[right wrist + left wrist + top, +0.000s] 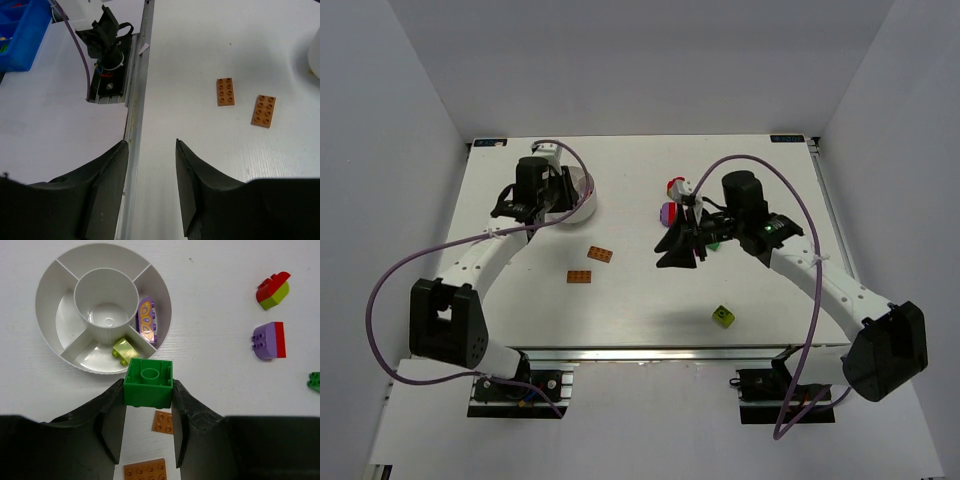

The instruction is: Sort the legos into containers by color

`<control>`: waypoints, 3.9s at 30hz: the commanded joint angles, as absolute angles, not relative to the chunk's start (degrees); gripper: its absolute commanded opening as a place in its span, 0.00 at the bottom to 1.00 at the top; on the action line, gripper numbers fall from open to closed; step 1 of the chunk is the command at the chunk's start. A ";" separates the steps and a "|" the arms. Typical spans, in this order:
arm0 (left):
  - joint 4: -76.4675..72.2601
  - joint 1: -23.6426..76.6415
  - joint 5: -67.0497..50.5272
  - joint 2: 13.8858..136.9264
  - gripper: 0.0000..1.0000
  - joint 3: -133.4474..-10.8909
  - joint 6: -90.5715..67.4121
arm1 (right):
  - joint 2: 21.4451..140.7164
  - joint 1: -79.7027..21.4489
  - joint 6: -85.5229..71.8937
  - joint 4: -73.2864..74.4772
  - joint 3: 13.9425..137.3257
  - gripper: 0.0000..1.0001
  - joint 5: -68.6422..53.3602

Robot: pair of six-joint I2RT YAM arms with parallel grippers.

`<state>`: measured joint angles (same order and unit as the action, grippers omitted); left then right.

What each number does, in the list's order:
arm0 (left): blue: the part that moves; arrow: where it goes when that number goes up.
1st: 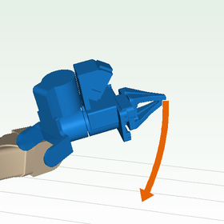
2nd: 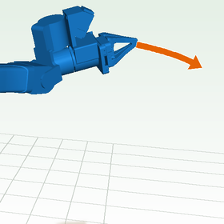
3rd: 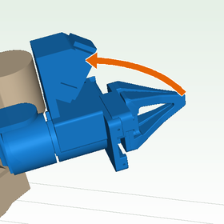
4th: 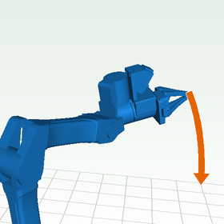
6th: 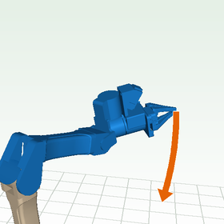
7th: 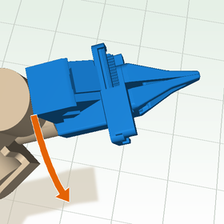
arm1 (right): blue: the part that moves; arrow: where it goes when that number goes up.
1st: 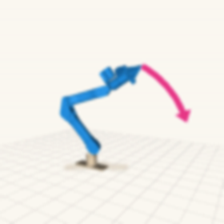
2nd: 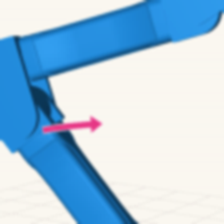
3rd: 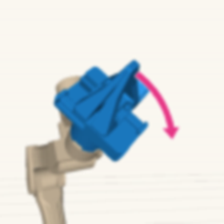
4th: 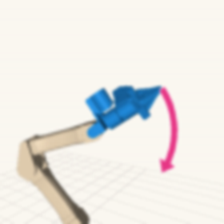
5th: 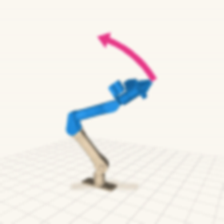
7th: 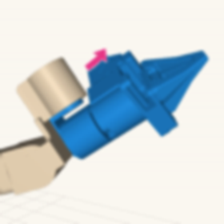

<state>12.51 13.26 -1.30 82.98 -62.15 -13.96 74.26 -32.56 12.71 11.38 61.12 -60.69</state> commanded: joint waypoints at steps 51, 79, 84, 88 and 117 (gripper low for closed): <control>14.76 9.49 2.29 95.36 0.36 -69.08 -13.27 | 66.71 -29.09 1.85 -9.32 49.31 0.38 -57.92; 14.50 9.41 1.76 94.14 0.60 -68.91 -13.80 | 67.24 -27.33 0.53 -10.20 49.04 0.40 -58.54; 7.60 9.23 -4.17 86.77 0.29 -65.32 -15.72 | 68.81 -26.19 1.32 -8.53 49.74 0.40 -52.14; -4.11 8.61 -10.97 75.96 0.03 -55.40 -20.38 | 72.85 -25.49 1.66 -5.02 51.94 0.42 -42.82; -17.67 8.70 -29.53 70.05 0.82 -49.66 -28.74 | 104.66 -22.94 71.36 28.37 83.64 0.89 -43.42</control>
